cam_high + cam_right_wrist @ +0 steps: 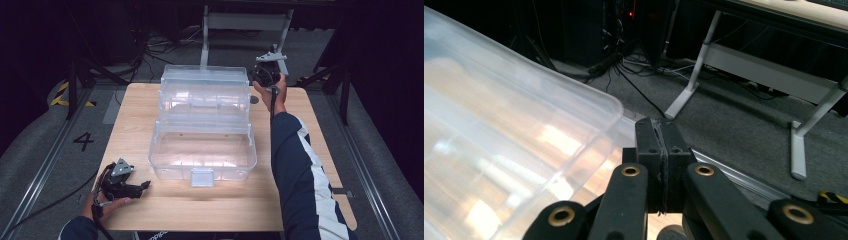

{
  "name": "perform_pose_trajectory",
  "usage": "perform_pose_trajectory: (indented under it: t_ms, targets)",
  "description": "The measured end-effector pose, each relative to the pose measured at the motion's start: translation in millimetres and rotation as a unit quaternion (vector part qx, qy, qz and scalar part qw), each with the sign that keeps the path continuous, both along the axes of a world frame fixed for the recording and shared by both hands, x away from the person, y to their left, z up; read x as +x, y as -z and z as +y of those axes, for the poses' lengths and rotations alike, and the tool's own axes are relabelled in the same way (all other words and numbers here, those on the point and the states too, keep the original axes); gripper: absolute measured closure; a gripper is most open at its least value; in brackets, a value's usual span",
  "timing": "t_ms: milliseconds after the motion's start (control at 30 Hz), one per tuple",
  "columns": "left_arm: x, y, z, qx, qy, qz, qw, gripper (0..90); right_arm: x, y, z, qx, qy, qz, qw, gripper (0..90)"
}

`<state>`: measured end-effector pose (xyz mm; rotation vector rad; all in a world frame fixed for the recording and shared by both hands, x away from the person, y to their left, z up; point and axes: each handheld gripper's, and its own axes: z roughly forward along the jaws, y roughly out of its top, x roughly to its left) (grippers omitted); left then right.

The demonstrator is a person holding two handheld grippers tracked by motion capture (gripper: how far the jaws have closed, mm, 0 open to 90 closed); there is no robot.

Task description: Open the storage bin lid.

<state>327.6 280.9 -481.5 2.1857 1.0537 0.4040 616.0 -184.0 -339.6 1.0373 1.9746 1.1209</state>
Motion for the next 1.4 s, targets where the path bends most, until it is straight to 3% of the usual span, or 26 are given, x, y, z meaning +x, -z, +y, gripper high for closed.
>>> perform_pose_trajectory:
  t_ms: [667, 1400]
  targets:
    - [0.5, -0.5, 0.8, 0.006, 0.004, -0.003, 1.0, 15.2, -12.5, -4.1, 3.0, -0.017, -0.015, 0.0, 0.9998, 87.3]
    - [0.1, 0.3, -0.5, 0.002, -0.002, -0.003, 1.0, 15.1, -61.7, -20.3, -10.8, -0.05, -0.036, -0.021, 0.9979, 85.0]
